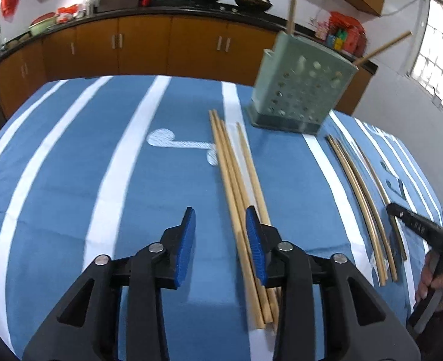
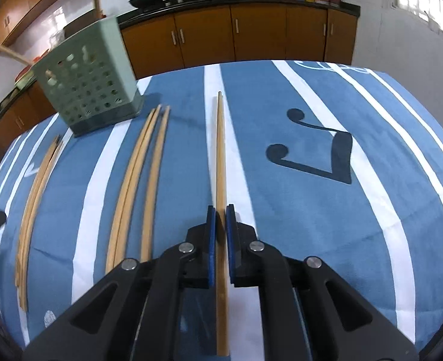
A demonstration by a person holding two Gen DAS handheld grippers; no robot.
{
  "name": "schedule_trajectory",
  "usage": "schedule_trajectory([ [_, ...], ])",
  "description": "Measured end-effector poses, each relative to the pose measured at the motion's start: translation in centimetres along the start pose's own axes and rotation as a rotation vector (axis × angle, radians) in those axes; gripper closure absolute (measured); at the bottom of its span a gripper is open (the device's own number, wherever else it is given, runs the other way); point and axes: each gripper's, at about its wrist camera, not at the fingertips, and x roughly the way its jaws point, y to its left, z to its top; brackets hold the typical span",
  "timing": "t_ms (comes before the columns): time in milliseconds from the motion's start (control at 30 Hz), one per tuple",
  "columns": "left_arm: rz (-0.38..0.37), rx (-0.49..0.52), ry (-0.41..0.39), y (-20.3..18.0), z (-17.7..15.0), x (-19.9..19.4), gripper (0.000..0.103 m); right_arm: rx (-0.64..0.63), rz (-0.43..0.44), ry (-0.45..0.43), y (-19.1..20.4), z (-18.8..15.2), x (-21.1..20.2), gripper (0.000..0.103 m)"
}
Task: Organize utensils
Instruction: 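Grasp another chopstick with the right tool while the left tool grasps one too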
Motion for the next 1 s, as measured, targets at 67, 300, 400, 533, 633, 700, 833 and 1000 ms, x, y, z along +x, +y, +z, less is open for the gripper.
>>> schedule_trajectory([
  [67, -0.003, 0.013, 0.020, -0.3, -0.3, 0.5, 0.074, -0.013, -0.005, -0.003, 0.1, 0.0, 0.0, 0.095],
  [300, 0.021, 0.044, 0.064, -0.8, -0.8, 1.7, 0.081, -0.024, -0.005, -0.009, 0.1, -0.2, 0.0, 0.095],
  [400, 0.040, 0.058, 0.069, -1.1, -0.7, 1.9, 0.081, -0.032, -0.009, -0.011, 0.1, -0.1, 0.0, 0.095],
  [533, 0.065, 0.077, 0.074, -1.7, -0.5, 2.4, 0.082, -0.045, -0.006, -0.011, 0.5, -0.2, 0.0, 0.095],
  [633, 0.089, 0.075, 0.068, -1.7, -0.3, 2.6, 0.093, -0.064, 0.003, -0.012, 0.9, -0.4, -0.1, 0.092],
  [700, 0.097, 0.060, 0.067, -1.2, -0.1, 2.7, 0.096, -0.074, 0.003, -0.014, 1.1, -0.4, -0.1, 0.092],
  [833, 0.133, 0.027, 0.060, 0.5, 0.6, 2.9, 0.096, -0.071, 0.012, -0.011, 0.8, -0.1, 0.1, 0.094],
  [1000, 0.101, -0.022, 0.049, 2.9, 1.3, 3.1, 0.096, -0.069, 0.001, -0.018, 0.7, 0.6, 0.7, 0.095],
])
